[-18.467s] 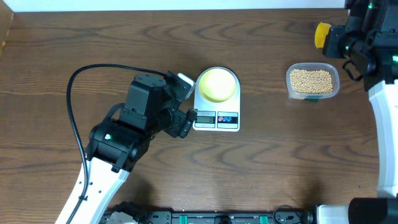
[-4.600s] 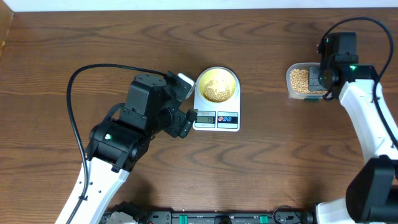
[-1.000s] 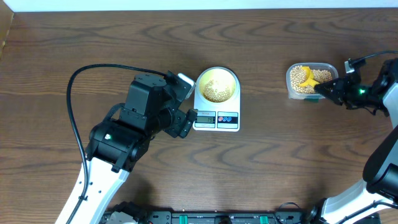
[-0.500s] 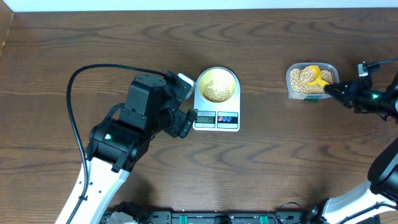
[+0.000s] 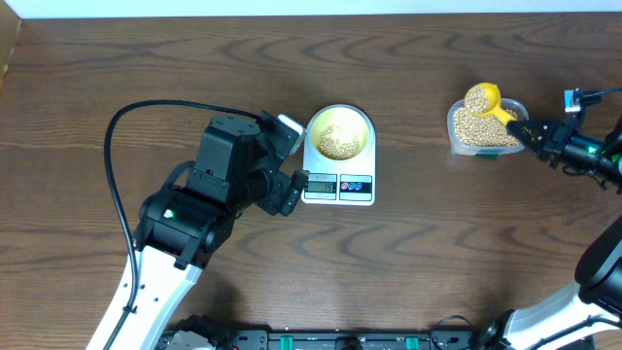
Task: Scoop item into bowl and weigh 50g on scale
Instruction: 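Lift the filled scoop and move it left toward the bowl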
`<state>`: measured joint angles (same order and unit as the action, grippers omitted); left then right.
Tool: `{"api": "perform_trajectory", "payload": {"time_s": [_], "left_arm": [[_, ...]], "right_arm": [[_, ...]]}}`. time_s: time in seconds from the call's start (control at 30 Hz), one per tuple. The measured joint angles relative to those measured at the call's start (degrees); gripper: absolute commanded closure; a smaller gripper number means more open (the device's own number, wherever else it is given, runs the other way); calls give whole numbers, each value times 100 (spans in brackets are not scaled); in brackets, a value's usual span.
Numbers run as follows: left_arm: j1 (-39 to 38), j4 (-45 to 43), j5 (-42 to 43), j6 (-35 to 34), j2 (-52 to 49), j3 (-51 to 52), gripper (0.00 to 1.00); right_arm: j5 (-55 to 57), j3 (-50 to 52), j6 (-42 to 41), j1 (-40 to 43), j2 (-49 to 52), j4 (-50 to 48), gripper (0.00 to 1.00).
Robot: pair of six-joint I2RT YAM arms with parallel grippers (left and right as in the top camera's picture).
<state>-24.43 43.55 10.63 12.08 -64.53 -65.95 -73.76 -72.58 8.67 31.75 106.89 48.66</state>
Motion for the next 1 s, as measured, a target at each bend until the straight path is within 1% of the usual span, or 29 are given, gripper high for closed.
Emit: {"api": "perform_trajectory", "payload": {"time_s": [0.13, 0.37, 0.83, 1.0], "left_arm": [[0, 0, 0, 2, 0, 0, 17], [0, 0, 0, 0, 0, 0, 17], [0, 0, 0, 2, 0, 0, 16], [0, 0, 0, 0, 0, 0, 17]], "right_arm": [[-380, 4, 94, -57, 0, -293, 99], [-511, 7, 55, -317, 0, -549, 99], [-511, 13, -876, -1325, 0, -1738, 99], [-479, 13, -1060, -1716, 0, -1915, 99]]}}
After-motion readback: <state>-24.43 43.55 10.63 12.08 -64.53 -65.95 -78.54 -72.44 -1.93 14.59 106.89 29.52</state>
